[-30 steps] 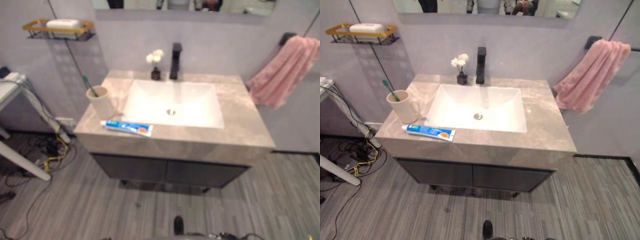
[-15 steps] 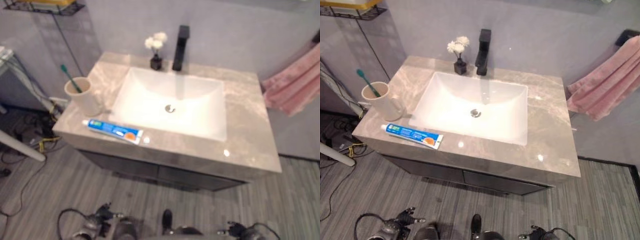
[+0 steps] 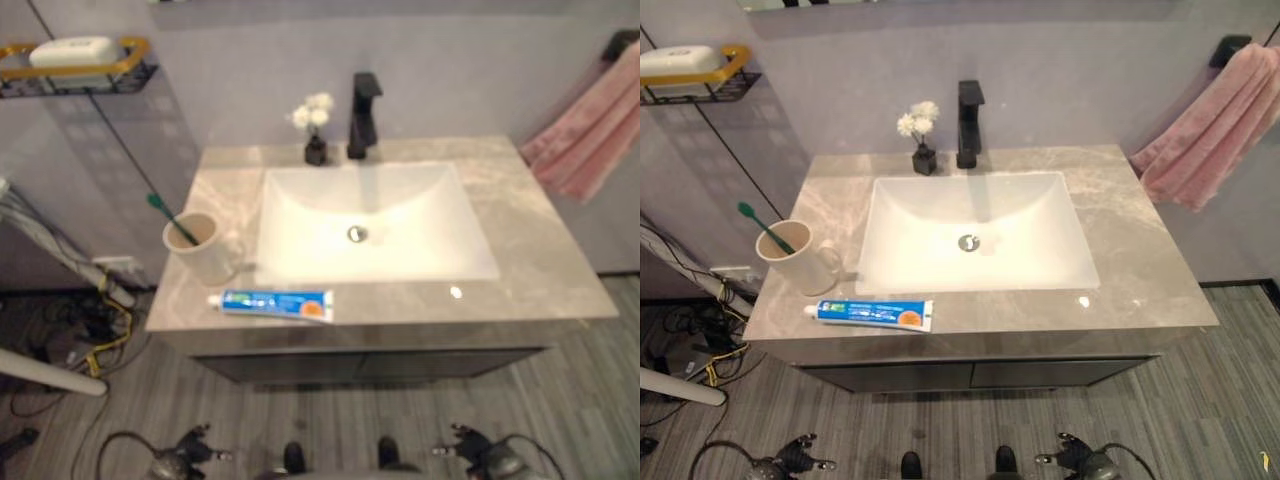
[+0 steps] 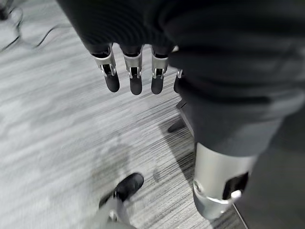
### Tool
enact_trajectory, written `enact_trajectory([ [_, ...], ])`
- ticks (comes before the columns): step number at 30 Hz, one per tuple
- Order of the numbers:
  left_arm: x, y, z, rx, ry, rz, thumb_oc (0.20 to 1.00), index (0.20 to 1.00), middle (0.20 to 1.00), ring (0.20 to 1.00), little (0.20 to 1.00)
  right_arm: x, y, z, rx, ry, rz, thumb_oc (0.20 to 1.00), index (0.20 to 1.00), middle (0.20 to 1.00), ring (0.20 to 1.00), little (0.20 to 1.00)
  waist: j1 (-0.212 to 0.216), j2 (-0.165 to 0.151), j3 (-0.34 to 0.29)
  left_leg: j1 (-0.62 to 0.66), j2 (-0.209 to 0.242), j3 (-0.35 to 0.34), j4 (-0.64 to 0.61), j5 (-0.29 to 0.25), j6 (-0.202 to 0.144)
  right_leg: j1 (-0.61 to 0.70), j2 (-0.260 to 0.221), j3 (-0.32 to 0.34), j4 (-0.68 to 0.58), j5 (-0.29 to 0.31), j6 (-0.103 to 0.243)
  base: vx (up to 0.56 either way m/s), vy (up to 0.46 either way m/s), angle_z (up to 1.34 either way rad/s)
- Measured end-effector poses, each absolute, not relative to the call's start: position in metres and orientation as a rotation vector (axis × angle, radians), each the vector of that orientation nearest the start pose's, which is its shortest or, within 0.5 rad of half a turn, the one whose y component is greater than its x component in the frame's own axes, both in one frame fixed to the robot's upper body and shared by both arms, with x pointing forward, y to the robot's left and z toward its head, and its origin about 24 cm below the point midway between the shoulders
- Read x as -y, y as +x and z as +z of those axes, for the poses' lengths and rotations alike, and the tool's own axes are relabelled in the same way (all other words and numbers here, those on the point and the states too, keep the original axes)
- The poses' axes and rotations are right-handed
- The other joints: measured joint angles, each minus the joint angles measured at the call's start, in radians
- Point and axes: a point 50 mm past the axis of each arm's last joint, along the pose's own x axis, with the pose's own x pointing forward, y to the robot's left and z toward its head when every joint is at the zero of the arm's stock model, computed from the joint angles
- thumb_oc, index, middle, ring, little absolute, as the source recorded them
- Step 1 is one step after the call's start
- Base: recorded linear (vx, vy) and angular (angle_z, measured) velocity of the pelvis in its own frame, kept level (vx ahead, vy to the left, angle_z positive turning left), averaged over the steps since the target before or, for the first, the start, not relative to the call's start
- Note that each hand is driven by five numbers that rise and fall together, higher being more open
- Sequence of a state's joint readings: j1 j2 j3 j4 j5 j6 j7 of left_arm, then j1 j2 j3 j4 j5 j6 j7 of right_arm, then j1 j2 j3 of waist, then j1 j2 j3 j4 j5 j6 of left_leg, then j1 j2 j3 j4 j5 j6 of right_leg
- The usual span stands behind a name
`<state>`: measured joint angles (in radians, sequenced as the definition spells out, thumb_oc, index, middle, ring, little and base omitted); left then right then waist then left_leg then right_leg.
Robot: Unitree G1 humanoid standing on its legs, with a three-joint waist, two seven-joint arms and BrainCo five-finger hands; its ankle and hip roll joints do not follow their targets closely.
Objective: Put brush and paste in cup on sink, flatten towel.
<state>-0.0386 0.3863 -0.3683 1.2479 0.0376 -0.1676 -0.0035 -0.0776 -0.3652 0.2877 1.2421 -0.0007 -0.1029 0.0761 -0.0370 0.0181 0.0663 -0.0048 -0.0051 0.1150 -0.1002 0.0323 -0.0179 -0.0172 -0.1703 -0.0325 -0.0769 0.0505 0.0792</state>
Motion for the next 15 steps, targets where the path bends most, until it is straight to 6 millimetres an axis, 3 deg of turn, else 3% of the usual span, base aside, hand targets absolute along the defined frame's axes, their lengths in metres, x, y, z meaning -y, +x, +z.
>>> enact_trajectory([
  [4, -0.250, 0.107, -0.144, -1.036, 0.599, -0.274, 1.000, 1.000, 1.000, 1.000, 1.000, 0.261, 0.115, -0.146, -1.128, -0.436, 0.112, 1.000, 1.000, 1.000, 1.000, 1.000, 0.005, -0.009, -0.014, 0.006, -0.010, 0.000, 0.000, -0.004, 0.006, 0.012, -0.012, -0.007, -0.012, -0.005, 0.036, 0.05, 0.065, 0.02],
  [7, -0.226, 0.097, -0.132, -0.922, 0.552, -0.491, 1.000, 1.000, 1.000, 1.000, 1.000, 0.270, 0.108, -0.146, -1.173, -0.477, 0.135, 1.000, 1.000, 1.000, 1.000, 1.000, 0.013, 0.009, -0.026, 0.014, 0.001, 0.000, 0.000, -0.004, 0.005, 0.020, 0.001, -0.009, -0.008, -0.006, 0.038, 0.00, 0.000, 0.00],
  [10, -0.224, 0.095, -0.121, -0.886, 0.516, -0.556, 1.000, 1.000, 1.000, 1.000, 1.000, 0.282, 0.103, -0.143, -1.201, -0.501, 0.117, 1.000, 1.000, 1.000, 1.000, 1.000, 0.032, 0.028, -0.038, 0.013, 0.014, -0.002, -0.004, 0.001, -0.003, 0.020, 0.012, -0.012, -0.016, -0.007, 0.041, 0.00, 0.000, 0.00],
  [12, -0.232, 0.100, -0.093, -0.799, 0.557, -0.639, 1.000, 1.000, 1.000, 1.000, 1.000, 0.291, 0.100, -0.141, -1.231, -0.512, 0.100, 1.000, 1.000, 1.000, 1.000, 1.000, 0.037, 0.030, -0.040, 0.013, 0.026, -0.010, -0.005, 0.001, -0.007, 0.024, 0.018, -0.016, -0.016, -0.008, 0.042, -0.01, -0.046, 0.12],
  [13, -0.241, 0.106, -0.056, -0.702, 0.614, -0.732, 1.000, 1.000, 1.000, 1.000, 1.000, 0.303, 0.090, -0.139, -1.275, -0.545, 0.086, 1.000, 1.000, 1.000, 1.000, 1.000, 0.046, 0.030, -0.040, 0.012, 0.036, -0.023, -0.005, 0.004, -0.014, 0.030, 0.031, -0.024, -0.016, -0.010, 0.044, -0.01, -0.084, 0.24],
  [15, -0.254, 0.124, -0.020, -0.626, 0.682, -0.757, 1.000, 1.000, 1.000, 1.000, 1.000, 0.316, 0.079, -0.136, -1.317, -0.573, 0.068, 1.000, 1.000, 1.000, 1.000, 1.000, 0.069, 0.043, -0.049, 0.002, 0.046, -0.042, -0.006, 0.006, -0.033, 0.037, 0.039, -0.039, -0.016, -0.012, 0.043, 0.00, -0.064, 0.24],
])
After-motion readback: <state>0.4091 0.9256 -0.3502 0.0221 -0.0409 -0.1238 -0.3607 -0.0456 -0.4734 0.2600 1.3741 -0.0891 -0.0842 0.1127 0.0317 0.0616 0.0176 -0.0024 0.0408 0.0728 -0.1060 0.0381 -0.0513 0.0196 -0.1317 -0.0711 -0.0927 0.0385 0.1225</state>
